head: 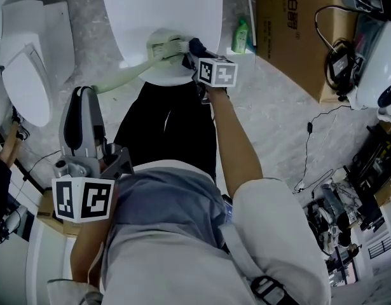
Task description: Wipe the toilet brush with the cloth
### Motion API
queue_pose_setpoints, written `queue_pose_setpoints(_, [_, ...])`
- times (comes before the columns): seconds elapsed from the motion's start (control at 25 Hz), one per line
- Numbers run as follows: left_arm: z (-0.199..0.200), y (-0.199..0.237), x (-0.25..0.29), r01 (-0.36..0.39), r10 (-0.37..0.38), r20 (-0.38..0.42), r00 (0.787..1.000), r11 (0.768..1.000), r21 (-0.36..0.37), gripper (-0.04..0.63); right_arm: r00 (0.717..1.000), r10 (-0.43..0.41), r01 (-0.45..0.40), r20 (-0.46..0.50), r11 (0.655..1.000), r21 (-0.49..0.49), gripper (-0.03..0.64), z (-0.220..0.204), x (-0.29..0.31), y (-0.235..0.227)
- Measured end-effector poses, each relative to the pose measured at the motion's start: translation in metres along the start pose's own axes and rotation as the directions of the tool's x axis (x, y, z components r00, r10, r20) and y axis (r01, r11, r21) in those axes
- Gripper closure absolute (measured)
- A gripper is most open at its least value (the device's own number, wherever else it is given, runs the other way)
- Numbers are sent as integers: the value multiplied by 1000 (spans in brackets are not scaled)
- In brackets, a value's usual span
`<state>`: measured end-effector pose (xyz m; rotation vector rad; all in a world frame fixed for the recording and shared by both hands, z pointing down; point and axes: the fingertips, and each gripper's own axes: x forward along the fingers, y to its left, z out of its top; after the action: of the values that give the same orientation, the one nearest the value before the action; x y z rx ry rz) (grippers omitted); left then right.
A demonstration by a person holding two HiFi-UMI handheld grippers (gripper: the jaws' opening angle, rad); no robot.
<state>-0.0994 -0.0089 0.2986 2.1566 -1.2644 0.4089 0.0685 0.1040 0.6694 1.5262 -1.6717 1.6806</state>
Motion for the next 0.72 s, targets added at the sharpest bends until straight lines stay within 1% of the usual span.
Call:
queue_pose_setpoints(0.24, [1,-2,1,22,-22,1,1000,1000,5,595,997,-57,48,55,986,157,503,-12,-3,2])
queue_pose_setpoints(0.44, [3,-5,5,42,-42,1,999,999,9,595,991,-103,74,89,957,281,503,-24,-4,10])
queue_pose_setpoints(0.56, [3,-5,5,53,-53,2,999,999,11,595,989,-113,68,96,921,382,503,-35,-1,18])
queue_pose_setpoints(0.72, [3,-8,6,65,-65,-1,998,998,15,595,979,-142,41,149,843,537,511,-44,1,23])
